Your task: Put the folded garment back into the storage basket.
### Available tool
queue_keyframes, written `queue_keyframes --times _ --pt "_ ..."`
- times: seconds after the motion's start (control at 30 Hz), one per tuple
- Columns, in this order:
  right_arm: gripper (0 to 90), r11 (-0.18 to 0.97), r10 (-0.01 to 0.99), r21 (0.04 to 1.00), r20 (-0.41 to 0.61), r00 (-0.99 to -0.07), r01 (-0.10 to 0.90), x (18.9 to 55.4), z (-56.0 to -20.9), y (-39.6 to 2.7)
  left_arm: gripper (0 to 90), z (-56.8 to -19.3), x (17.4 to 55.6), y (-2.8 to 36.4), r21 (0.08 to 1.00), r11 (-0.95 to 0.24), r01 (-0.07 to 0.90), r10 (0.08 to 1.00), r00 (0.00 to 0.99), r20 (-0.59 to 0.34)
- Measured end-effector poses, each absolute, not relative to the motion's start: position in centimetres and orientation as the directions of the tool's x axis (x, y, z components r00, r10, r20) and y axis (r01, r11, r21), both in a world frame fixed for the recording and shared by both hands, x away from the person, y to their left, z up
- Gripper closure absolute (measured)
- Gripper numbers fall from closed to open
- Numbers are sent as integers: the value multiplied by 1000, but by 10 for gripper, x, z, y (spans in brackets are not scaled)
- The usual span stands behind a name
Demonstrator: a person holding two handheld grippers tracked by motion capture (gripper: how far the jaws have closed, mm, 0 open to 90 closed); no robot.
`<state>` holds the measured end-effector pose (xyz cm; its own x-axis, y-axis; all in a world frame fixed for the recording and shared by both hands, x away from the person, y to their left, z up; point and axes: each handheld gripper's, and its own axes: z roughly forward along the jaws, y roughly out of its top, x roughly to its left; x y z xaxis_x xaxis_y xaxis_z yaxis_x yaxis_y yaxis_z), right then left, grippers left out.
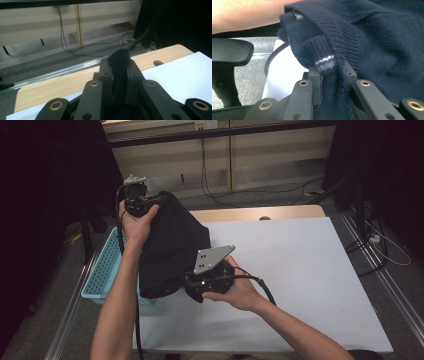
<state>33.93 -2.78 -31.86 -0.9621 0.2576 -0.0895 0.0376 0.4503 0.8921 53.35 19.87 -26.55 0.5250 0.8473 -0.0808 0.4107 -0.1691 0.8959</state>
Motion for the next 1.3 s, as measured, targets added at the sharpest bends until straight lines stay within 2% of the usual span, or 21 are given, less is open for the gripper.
queue_keyframes --times 0.23,1.13,1.3 --pt "760 453 242 891 -80 -967 40 347 -316 -13 788 -265 537 223 897 -126 424 860 497 -114" --pt "760 457 213 890 -91 -973 17 370 -300 21 788 -244 548 266 917 -87 389 884 455 -109" --pt "760 456 210 890 -92 -973 14 373 -300 32 788 -246 550 280 906 -107 410 901 426 -87"
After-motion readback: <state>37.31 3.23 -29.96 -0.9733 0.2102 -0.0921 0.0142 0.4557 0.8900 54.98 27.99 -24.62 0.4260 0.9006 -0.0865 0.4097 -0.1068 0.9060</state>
